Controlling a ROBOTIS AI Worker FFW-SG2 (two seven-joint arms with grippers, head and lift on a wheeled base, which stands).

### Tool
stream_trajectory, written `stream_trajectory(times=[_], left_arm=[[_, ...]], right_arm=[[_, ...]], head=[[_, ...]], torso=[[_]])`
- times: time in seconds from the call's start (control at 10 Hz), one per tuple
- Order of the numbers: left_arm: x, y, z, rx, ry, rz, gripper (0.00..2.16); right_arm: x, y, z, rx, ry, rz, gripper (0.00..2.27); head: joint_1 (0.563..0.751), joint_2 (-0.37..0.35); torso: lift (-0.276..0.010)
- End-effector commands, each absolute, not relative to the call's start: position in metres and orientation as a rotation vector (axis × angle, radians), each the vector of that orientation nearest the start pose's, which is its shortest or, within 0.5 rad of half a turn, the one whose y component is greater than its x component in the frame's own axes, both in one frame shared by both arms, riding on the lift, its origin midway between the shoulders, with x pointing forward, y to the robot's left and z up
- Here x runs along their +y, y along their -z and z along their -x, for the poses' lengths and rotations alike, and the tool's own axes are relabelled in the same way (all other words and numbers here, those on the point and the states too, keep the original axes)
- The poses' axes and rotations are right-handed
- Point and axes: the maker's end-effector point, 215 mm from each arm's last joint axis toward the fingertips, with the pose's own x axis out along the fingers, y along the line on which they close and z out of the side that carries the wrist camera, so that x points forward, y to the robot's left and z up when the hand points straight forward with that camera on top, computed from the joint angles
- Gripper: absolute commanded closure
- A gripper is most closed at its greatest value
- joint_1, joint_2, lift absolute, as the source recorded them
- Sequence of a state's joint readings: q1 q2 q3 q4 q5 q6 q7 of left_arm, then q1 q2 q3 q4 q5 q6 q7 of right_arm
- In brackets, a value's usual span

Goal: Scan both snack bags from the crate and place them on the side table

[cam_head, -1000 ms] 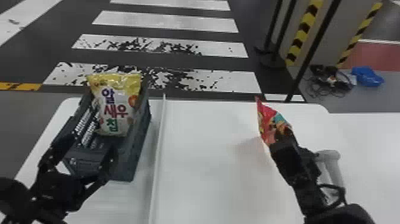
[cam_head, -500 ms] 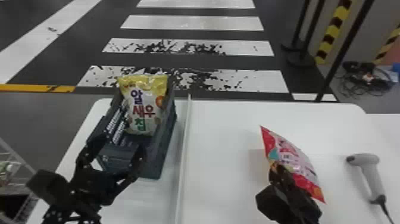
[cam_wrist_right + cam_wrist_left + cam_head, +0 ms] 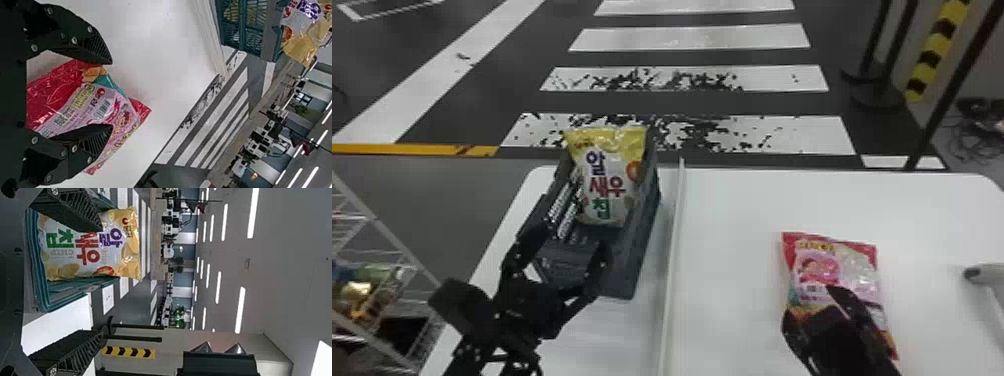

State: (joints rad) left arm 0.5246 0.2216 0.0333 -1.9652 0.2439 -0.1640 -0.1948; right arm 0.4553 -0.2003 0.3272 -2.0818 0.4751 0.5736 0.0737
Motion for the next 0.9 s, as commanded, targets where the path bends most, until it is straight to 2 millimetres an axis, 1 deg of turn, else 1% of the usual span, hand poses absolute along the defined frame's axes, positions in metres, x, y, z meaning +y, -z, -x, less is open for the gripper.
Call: stream_trajectory(times=[0.0, 0.1, 0.3, 0.5, 0.6, 0.7, 0.8], left_arm=[[0.233, 0.334, -0.431, -0.039, 0.247, 0.031, 0.07], [0.234, 0.333, -0.432, -0.039, 0.245, 0.031, 0.07], [0.231, 0.332, -0.432, -0.042, 0.248, 0.034, 0.07], [0.231, 0.332, -0.431, -0.042, 0.248, 0.036, 0.07], [0.232, 0.334, -0.431, -0.039, 0.245, 0.037, 0.07], [0.231, 0.335, -0.431, -0.036, 0.246, 0.037, 0.07], [0.232, 0.337, -0.432, -0.035, 0.242, 0.038, 0.07]], right_arm=[[-0.149, 0.463, -0.403, 0.486, -0.292, 0.501, 0.05], [-0.152, 0.46, -0.404, 0.497, -0.302, 0.427, 0.05], [-0.158, 0.436, -0.416, 0.497, -0.344, 0.203, 0.07], [-0.16, 0.402, -0.435, 0.439, -0.385, -0.028, 0.08], [-0.16, 0.393, -0.44, 0.416, -0.404, -0.137, 0.09], [-0.162, 0.388, -0.445, 0.4, -0.415, -0.206, 0.14], [-0.164, 0.39, -0.45, 0.398, -0.412, -0.225, 0.35]], head=[[0.695, 0.118], [0.695, 0.118], [0.695, 0.114], [0.695, 0.104], [0.695, 0.1], [0.695, 0.099], [0.695, 0.095]], torso=[[-0.095], [-0.095], [-0.095], [-0.095], [-0.095], [-0.095], [-0.095]])
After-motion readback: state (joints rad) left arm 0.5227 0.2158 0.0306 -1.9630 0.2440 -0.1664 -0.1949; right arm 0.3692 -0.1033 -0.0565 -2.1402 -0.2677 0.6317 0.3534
